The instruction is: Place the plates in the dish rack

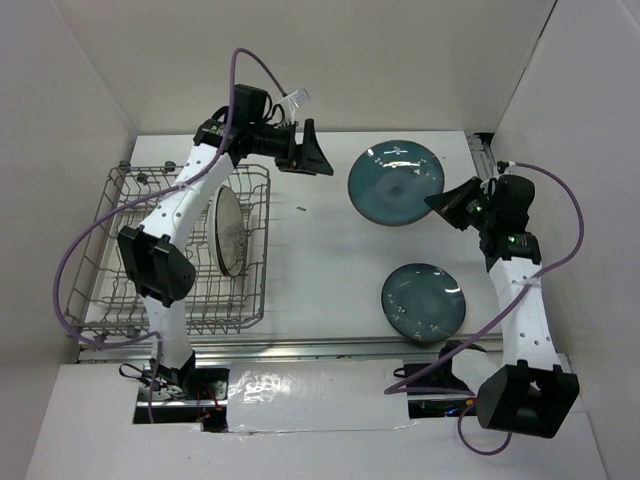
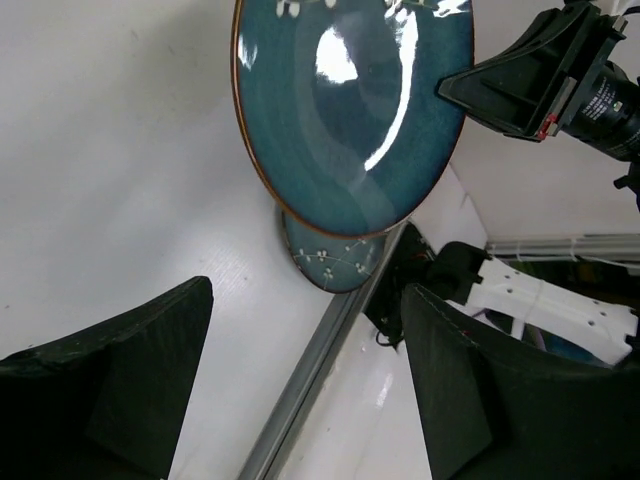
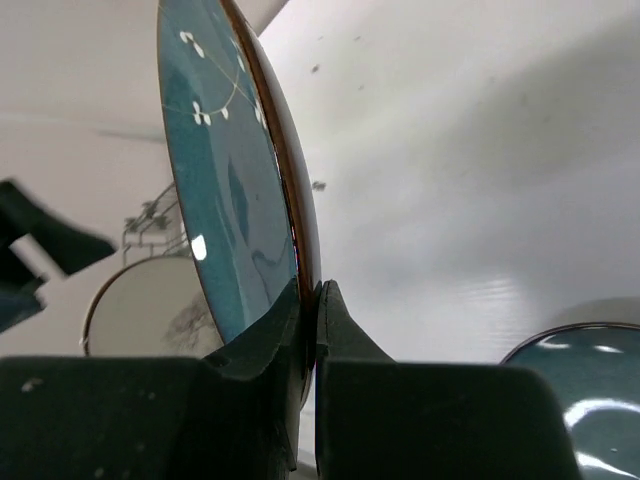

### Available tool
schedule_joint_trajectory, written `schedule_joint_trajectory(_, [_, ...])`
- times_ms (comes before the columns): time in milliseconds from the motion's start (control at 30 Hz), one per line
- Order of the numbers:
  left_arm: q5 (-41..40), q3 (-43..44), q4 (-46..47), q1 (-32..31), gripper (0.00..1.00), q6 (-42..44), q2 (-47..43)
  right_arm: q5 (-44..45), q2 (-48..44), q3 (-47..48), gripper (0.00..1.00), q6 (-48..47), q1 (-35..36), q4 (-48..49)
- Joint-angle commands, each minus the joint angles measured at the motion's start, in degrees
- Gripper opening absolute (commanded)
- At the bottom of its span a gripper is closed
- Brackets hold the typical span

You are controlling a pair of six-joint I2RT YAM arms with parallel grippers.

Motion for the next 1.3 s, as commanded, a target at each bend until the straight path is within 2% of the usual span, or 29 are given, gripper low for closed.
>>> schedule_joint_trajectory(0, [10.71, 4.12, 0.24, 0.25, 0.88, -0.19, 2.80, -7.44, -3.82, 6.20, 0.00, 1.79, 1.86, 5.10])
schedule_joint_trajectory(233, [19.51, 2.38, 3.91, 1.57, 0.89, -2.91, 4.57, -11.31, -4.53, 8.23, 0.00, 2.94, 3.71, 6.49])
schedule_joint_trajectory(700, [16.44, 3.96, 3.13, 1.57, 0.85, -4.40, 6.86, -10.61, -3.65, 11.65, 0.00, 4.08, 12.31, 8.52])
schedule_joint_trajectory(900, [16.70, 3.17, 4.19, 1.57, 0.79, -5.19, 6.51, -9.82, -3.04, 12.97, 0.00, 3.73, 14.25, 8.08])
schedule_joint_trajectory(1000, [16.52, 1.42, 5.41, 1.48, 0.73, -5.63, 5.28, -9.47, -2.86, 12.89, 0.00, 3.73, 14.69, 7.99])
schedule_joint_trajectory(1033, [16.52, 0.97, 5.77, 1.56, 0.64, -5.63, 4.92, -9.29, -2.94, 12.80, 0.00, 3.73, 14.78, 8.08])
schedule_joint_trajectory(1100, [16.35, 0.62, 5.95, 1.57, 0.54, -5.63, 4.57, -9.03, -2.95, 12.80, 0.00, 3.64, 14.96, 7.91])
schedule_joint_trajectory(1133, [16.52, 0.53, 5.86, 1.65, 0.45, -5.55, 4.40, -8.94, -2.95, 12.80, 0.00, 3.55, 15.05, 7.73])
schedule_joint_trajectory(1267, [16.61, 0.71, 6.12, 1.65, 0.39, -5.72, 4.13, -8.59, -2.68, 12.19, 0.00, 3.29, 15.31, 7.55])
